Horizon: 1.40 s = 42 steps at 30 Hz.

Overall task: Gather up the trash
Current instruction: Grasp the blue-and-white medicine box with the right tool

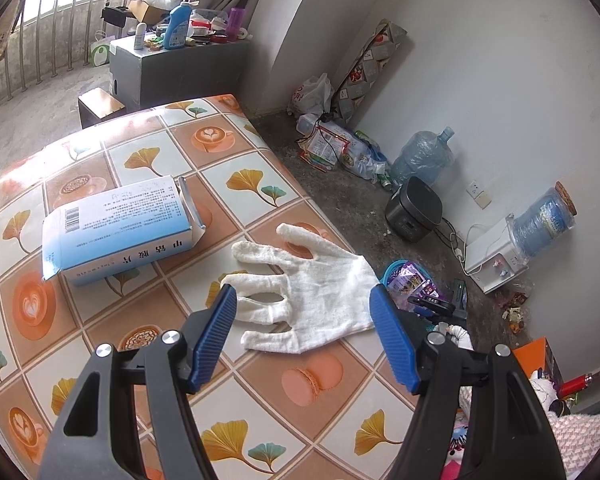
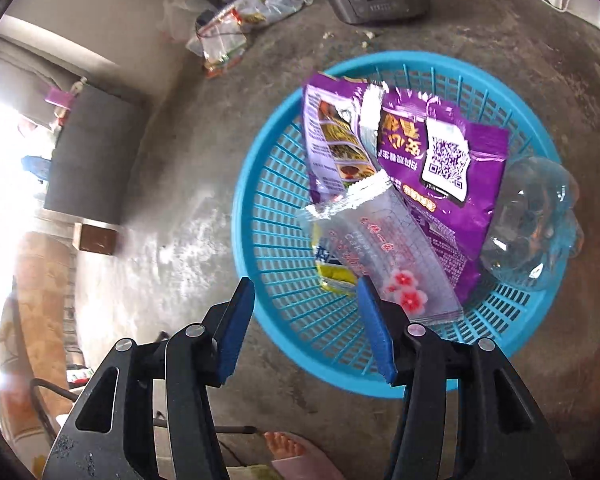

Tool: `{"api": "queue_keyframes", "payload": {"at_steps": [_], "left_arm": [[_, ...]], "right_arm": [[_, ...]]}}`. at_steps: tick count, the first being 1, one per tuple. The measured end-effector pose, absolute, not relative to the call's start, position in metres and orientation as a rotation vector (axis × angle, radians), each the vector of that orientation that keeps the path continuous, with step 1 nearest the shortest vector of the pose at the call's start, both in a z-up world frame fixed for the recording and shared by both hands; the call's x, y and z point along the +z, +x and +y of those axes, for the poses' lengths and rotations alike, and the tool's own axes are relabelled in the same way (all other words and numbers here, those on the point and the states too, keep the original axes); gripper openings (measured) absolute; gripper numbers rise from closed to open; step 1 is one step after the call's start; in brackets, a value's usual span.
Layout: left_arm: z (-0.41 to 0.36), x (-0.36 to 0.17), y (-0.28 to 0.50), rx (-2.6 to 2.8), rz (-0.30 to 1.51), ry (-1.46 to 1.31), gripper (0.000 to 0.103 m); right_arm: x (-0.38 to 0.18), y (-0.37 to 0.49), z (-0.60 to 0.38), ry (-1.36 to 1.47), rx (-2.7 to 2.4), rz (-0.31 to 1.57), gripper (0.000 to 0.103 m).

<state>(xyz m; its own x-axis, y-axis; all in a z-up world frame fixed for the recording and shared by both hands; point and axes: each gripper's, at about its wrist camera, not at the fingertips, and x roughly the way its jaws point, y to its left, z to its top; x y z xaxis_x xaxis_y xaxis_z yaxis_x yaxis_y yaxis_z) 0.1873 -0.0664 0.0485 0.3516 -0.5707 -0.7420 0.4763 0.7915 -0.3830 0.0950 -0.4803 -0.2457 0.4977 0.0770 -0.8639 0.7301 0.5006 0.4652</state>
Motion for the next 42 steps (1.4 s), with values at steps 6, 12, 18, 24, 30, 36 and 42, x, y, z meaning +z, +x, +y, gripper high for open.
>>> {"api": "queue_keyframes", "payload": {"at_steps": [6, 12, 18, 24, 30, 36, 42], "left_arm": [[-0.037, 0.057, 0.176, -0.661, 0.949, -0.147, 0.067], [0.004, 0.056, 0.176, -0.587, 0.914, -0.169, 0.067], [0.054, 0.046, 0.185, -0.506, 0.904, -0.242, 0.067], [0.07, 0.042, 0.235, -0.459, 0.868, -0.213, 0.067], [0.043, 0.03, 0.32, -0.448, 0.885, -0.127, 0.066], [0.006, -0.01, 0.367, -0.424, 0.981, 0.016, 0.045], [-0.002, -0.028, 0.35, -0.436, 1.029, 0.088, 0.037]], "right_arm": [[-0.161, 0.101, -0.485, 0.943, -0.395, 0.818, 0.051], [-0.063, 0.122, -0.437, 0.779, -0.223, 0.696, 0.058], [-0.011, 0.157, -0.352, 0.63, -0.028, 0.68, 0.06], [-0.035, 0.19, -0.274, 0.564, 0.017, 0.803, 0.06], [-0.06, 0.196, -0.228, 0.559, -0.022, 0.94, 0.058], [-0.054, 0.201, -0.209, 0.445, -0.114, 0.961, 0.049], [-0.055, 0.211, -0.186, 0.21, -0.126, 0.986, 0.036]]}}
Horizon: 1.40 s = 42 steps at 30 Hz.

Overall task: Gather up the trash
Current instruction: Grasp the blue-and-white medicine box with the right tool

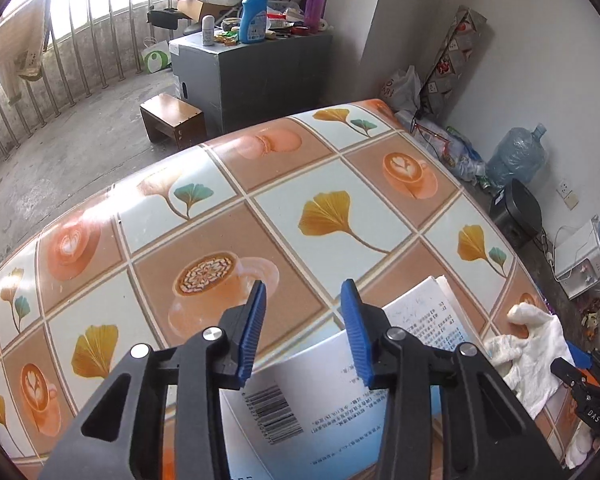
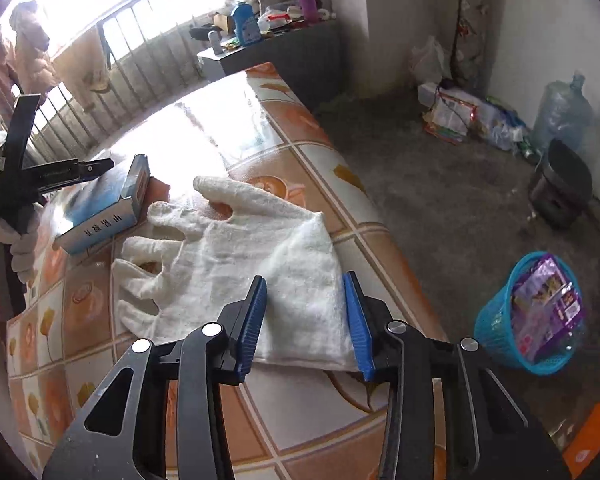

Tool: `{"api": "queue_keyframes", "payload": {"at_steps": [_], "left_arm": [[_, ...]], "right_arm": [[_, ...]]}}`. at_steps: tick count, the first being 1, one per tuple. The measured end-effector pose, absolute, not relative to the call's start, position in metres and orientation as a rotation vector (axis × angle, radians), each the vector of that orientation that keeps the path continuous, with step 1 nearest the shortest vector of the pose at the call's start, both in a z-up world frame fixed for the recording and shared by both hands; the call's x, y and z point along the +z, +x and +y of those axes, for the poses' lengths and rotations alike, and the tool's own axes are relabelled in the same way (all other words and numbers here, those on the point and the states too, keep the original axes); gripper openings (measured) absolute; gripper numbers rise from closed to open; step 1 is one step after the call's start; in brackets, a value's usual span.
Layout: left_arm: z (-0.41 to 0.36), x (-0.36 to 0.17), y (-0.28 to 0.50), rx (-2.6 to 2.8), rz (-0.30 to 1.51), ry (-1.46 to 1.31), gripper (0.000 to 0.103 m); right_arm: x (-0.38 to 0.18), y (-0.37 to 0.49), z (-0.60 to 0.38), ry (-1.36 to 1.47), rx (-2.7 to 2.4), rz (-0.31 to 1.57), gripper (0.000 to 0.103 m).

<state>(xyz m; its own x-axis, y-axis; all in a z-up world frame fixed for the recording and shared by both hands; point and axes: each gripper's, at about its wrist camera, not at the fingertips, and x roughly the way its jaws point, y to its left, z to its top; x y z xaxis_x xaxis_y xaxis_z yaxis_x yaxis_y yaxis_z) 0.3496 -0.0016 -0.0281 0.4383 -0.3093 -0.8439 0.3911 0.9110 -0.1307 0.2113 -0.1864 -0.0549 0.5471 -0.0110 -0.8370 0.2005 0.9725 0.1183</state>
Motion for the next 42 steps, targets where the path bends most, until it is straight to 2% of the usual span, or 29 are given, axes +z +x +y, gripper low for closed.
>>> {"api": "queue_keyframes", "payload": {"at_steps": [1, 7, 27, 30, 32, 34, 37, 39, 42], "left_arm": [[-0.001, -0.03, 0.343, -0.435, 1.035, 0.094, 0.034], [0.008, -0.038, 0.297, -0.44, 1.061, 0.088, 0.033], [0.012, -0.037, 0.131, -0.583, 1.091, 0.011, 0.031], [0.015, -0.037, 0.125, -0.579, 1.101, -0.008, 0.031], [0.02, -0.035, 0.125, -0.569, 1.1, -0.03, 0.031], [0.026, -0.032, 0.124, -0.551, 1.081, -0.035, 0.031], [0.038, -0.028, 0.125, -0.519, 1.052, -0.046, 0.031], [0.047, -0.028, 0.129, -0.493, 1.044, -0.061, 0.031], [0.059, -0.025, 0.133, -0.469, 1.034, -0.086, 0.031]], "right_arm": [[-0.056, 0.211, -0.184, 0.184, -0.115, 0.995, 0.03], [-0.059, 0.193, -0.173, 0.139, -0.056, 1.032, 0.014], [-0.06, 0.115, -0.16, 0.323, 0.072, 1.087, 0.009], [-0.054, 0.114, -0.169, 0.36, 0.05, 1.072, 0.015], [-0.04, 0.113, -0.178, 0.376, 0.04, 1.024, 0.022], [-0.022, 0.111, -0.18, 0.39, 0.058, 0.956, 0.035], [0.0, 0.116, -0.166, 0.386, 0.136, 0.888, 0.044], [0.004, 0.125, -0.145, 0.369, 0.21, 0.88, 0.051], [-0.008, 0.142, -0.108, 0.335, 0.288, 0.925, 0.057]]}}
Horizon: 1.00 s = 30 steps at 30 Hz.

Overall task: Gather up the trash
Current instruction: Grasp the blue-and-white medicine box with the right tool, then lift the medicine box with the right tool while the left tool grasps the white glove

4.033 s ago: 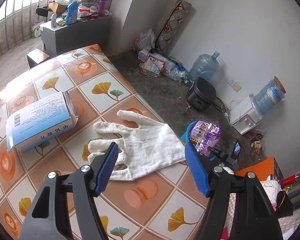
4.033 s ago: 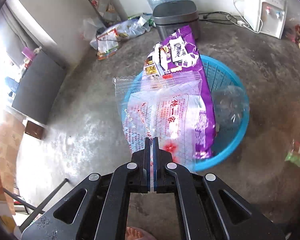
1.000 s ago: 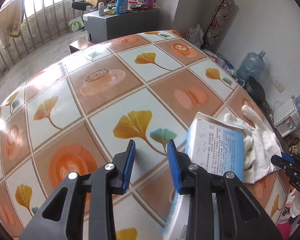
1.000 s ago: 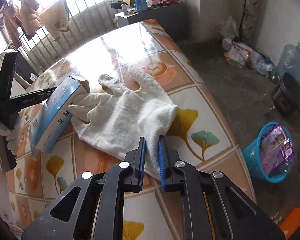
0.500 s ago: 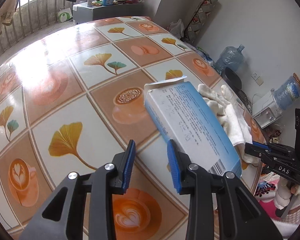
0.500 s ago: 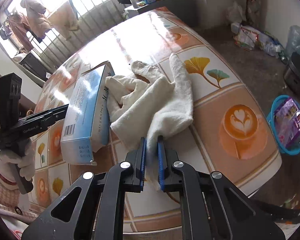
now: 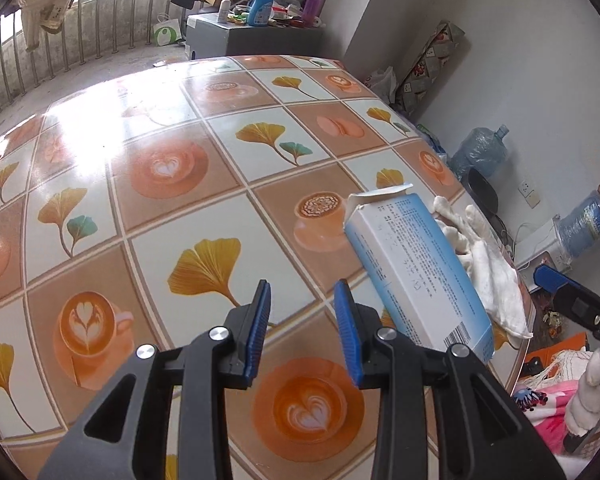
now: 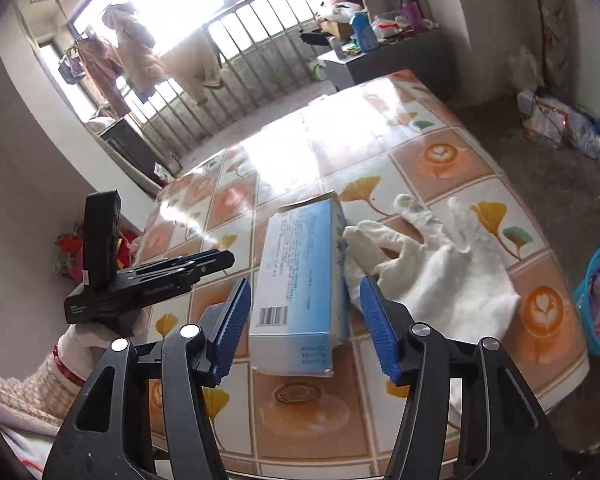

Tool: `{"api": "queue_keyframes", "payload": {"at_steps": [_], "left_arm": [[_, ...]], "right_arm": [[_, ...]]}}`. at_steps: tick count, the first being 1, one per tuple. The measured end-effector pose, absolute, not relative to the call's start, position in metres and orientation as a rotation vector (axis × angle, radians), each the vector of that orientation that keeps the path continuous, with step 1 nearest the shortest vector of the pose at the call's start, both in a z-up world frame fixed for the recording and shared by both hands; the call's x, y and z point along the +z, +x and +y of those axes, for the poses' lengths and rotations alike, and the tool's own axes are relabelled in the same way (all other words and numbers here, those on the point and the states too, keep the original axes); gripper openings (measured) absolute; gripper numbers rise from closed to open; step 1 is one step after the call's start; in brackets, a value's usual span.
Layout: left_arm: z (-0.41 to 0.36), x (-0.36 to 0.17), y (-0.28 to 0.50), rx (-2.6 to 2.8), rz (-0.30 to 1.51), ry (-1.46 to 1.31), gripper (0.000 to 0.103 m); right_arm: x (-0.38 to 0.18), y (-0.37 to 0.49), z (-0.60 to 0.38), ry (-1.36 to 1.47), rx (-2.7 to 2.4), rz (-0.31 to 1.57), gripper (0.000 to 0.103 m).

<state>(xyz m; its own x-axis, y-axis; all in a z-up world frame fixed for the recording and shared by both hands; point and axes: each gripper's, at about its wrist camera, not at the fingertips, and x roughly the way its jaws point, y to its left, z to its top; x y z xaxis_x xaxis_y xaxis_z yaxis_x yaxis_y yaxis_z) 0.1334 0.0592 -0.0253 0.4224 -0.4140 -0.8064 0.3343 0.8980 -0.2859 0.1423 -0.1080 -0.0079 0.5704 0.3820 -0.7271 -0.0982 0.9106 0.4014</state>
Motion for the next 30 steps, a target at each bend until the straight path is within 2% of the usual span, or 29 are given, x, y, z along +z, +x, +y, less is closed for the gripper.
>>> {"api": "queue_keyframes", "payload": {"at_steps": [9, 18, 22, 26, 28, 30], "left_arm": [[0.084, -0.019, 0.137, -0.452, 1.016, -0.135, 0.038], [0.102, -0.017, 0.138, -0.423, 1.006, -0.163, 0.038], [0.102, -0.017, 0.138, -0.422, 1.007, -0.167, 0.038], [0.099, -0.017, 0.137, -0.428, 1.008, -0.167, 0.038], [0.097, -0.015, 0.136, -0.43, 1.005, -0.16, 0.038], [0.096, -0.015, 0.136, -0.429, 1.005, -0.155, 0.038]], "right_arm": [[-0.04, 0.19, -0.047, 0.119, 0.239, 1.012, 0.07], [-0.045, 0.206, -0.035, -0.029, 0.107, 1.007, 0.07], [-0.051, 0.205, -0.038, -0.037, 0.095, 1.019, 0.076], [-0.057, 0.202, -0.037, -0.028, 0.097, 1.039, 0.075], [-0.06, 0.199, -0.034, -0.032, 0.11, 1.049, 0.069], [-0.059, 0.196, -0.034, -0.029, 0.115, 1.041, 0.068]]}}
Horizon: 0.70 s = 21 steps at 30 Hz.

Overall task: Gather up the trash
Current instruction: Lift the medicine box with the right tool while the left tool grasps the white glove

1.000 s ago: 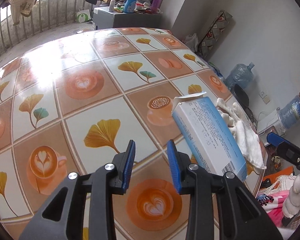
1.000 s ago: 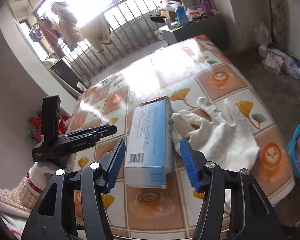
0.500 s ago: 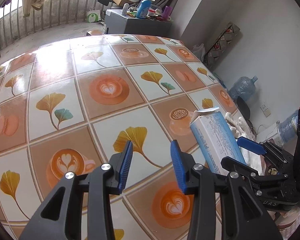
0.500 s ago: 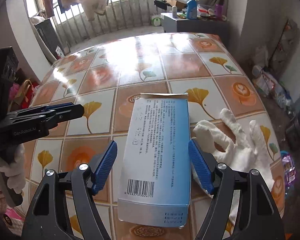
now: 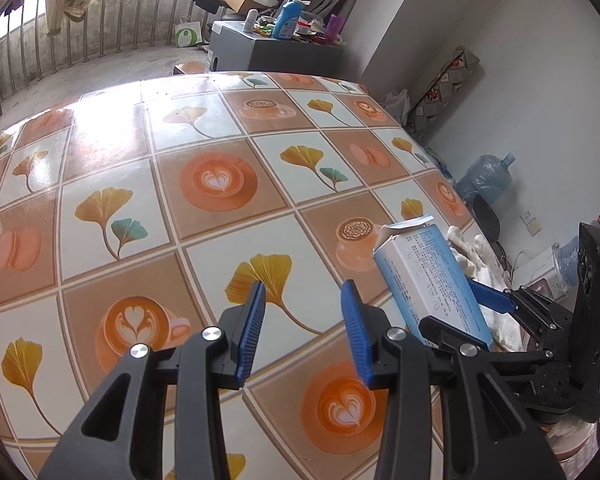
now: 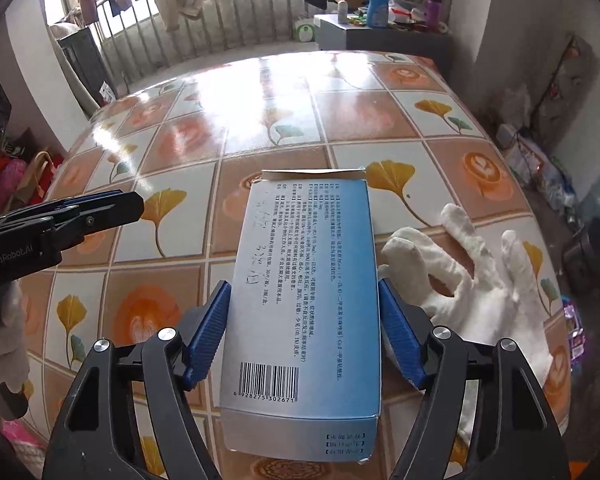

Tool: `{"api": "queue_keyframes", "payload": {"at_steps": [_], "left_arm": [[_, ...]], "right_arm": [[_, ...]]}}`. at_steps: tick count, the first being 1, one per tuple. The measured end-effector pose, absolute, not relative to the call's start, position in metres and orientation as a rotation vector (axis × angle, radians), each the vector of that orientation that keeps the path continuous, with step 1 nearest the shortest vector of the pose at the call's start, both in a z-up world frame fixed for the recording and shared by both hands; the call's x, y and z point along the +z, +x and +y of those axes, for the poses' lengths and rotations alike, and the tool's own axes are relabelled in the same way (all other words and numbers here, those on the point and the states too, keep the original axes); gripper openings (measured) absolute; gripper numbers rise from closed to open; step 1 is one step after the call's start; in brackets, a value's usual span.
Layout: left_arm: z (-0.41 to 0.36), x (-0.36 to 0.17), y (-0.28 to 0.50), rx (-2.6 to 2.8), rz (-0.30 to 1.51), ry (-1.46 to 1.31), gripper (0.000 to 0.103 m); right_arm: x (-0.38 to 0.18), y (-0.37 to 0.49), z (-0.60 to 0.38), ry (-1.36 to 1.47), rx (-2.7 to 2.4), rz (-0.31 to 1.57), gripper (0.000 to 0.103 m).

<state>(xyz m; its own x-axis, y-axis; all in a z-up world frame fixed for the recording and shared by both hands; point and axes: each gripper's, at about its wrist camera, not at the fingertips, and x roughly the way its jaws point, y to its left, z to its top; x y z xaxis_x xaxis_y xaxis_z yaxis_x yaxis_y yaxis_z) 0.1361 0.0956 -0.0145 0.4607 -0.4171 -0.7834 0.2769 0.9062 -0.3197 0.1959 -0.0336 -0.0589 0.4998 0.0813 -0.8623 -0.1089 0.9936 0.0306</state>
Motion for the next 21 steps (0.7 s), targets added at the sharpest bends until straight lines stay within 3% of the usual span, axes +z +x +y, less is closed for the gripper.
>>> {"api": "queue_keyframes", "payload": {"at_steps": [13, 21], "left_arm": [[0.077, -0.013, 0.14, -0.437, 1.026, -0.129, 0.038], [0.042, -0.015, 0.137, -0.525, 1.06, -0.09, 0.038]], "right_arm": [[-0.001, 0.167, -0.087, 0.331, 0.377, 0.852, 0.067], [0.033, 0.149, -0.199, 0.365, 0.103, 0.78, 0.067]]}}
